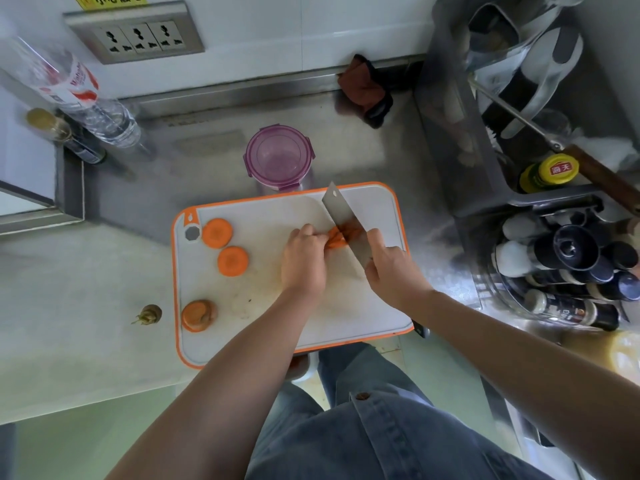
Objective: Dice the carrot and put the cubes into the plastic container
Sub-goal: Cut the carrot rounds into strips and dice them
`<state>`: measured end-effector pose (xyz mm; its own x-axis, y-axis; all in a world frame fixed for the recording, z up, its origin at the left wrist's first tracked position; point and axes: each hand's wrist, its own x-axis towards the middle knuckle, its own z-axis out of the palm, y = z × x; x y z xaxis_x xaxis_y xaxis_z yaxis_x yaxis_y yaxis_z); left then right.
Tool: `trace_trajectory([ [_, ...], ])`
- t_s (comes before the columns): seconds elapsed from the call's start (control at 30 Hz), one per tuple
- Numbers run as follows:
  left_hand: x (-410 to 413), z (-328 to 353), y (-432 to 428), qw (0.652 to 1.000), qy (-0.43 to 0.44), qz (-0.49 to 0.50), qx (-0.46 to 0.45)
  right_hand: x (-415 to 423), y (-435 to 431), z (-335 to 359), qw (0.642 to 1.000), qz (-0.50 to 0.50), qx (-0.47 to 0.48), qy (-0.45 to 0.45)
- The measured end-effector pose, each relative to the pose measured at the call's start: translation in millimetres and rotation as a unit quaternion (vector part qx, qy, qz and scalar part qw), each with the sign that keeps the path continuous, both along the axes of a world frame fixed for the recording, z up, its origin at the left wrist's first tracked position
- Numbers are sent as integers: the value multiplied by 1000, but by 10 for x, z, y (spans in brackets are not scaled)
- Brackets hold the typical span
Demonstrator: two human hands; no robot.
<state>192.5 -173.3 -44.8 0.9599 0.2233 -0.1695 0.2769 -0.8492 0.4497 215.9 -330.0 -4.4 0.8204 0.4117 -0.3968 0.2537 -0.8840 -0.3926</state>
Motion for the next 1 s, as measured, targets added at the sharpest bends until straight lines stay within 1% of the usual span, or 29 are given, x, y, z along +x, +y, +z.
trace_trajectory([
  [0.07, -14, 21, 22, 1000, -4, 2, 10, -2, -22, 60, 1000, 1, 9, -14],
  [0.17, -29, 53, 23, 1000, -8, 6, 3, -30, -9, 132, 1000, 18, 8, -25],
  [0.33, -14, 68, -14, 1000, -16, 19, -4, -51, 53, 166, 999, 37, -14, -11],
  [0.57, 24, -4, -26, 998, -4, 30, -47, -16, 134, 73, 999, 27, -29, 5],
  [0.7, 37, -42, 0, 1000, 0, 11, -30, -29, 183, -5, 999, 27, -39, 7],
  [0.83, 33, -49, 9, 999, 15, 1, -31, -80, 170, -120, 999, 15, -33, 7],
  [1.0, 5, -36, 30, 999, -7, 10, -38, -34, 68, -104, 1000, 9, -2, 1],
])
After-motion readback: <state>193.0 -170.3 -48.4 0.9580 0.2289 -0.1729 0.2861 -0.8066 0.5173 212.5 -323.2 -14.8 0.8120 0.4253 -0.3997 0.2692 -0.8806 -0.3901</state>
